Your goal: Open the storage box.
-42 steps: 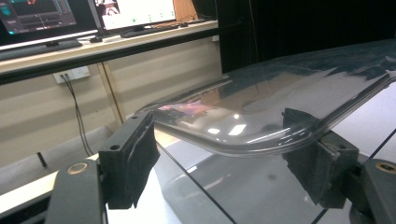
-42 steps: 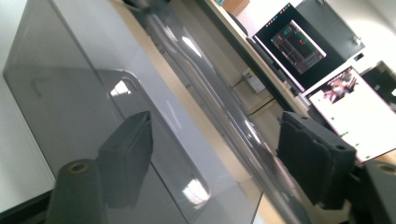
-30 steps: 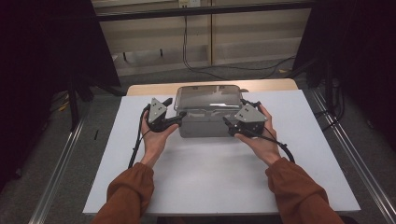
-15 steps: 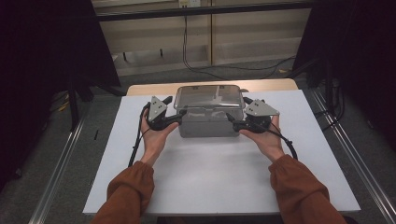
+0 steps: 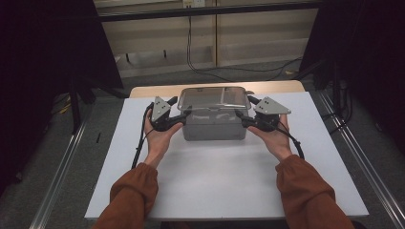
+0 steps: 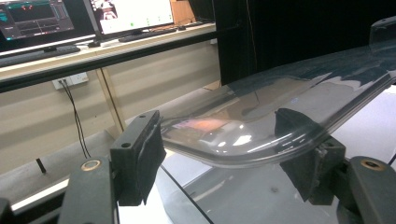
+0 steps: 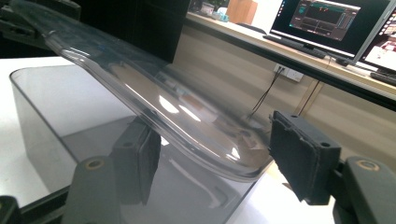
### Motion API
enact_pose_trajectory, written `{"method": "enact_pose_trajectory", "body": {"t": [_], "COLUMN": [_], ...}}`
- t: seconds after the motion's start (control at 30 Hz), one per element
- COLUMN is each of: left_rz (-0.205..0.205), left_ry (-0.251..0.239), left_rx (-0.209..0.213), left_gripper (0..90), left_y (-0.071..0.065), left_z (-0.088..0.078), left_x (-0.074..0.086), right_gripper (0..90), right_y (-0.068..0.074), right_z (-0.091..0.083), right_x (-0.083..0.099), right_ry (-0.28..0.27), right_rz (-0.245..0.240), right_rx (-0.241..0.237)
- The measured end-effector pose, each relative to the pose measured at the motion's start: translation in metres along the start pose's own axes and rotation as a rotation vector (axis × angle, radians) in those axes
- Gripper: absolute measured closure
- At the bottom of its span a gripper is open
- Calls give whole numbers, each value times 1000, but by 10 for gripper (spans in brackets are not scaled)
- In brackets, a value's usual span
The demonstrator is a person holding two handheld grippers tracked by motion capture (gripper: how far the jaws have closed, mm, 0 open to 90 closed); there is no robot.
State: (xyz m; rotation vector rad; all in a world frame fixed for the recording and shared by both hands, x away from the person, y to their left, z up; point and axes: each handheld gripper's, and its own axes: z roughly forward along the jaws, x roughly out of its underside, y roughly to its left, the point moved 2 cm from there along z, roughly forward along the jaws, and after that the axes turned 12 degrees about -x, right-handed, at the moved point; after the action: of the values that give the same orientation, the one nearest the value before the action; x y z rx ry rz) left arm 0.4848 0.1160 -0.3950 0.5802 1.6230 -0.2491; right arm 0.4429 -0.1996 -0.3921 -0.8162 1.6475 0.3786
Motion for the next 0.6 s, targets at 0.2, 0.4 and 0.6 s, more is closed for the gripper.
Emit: {"method": "enact_pose_trajectory", "body": {"t": [0.2,0.4,0.6], "left_rz": [0,4,13], "left_ry": [-9,-15,-10], "left_rx": [-2,1,42], "left_gripper": [345,353,434], "left_y": [3,7,6], "left_z": [2,3,6], "left_x": [-4,-8,-12], "right_gripper": [392,400,450], "right_y": [-6,-9,-12], "right_z": [0,1,2], "right_x": [-4,-6,-5], "right_ry": [-19,-42,-55], "right_rz": [-4,-2,4], "right_rx": [-4,-1,-7]}}
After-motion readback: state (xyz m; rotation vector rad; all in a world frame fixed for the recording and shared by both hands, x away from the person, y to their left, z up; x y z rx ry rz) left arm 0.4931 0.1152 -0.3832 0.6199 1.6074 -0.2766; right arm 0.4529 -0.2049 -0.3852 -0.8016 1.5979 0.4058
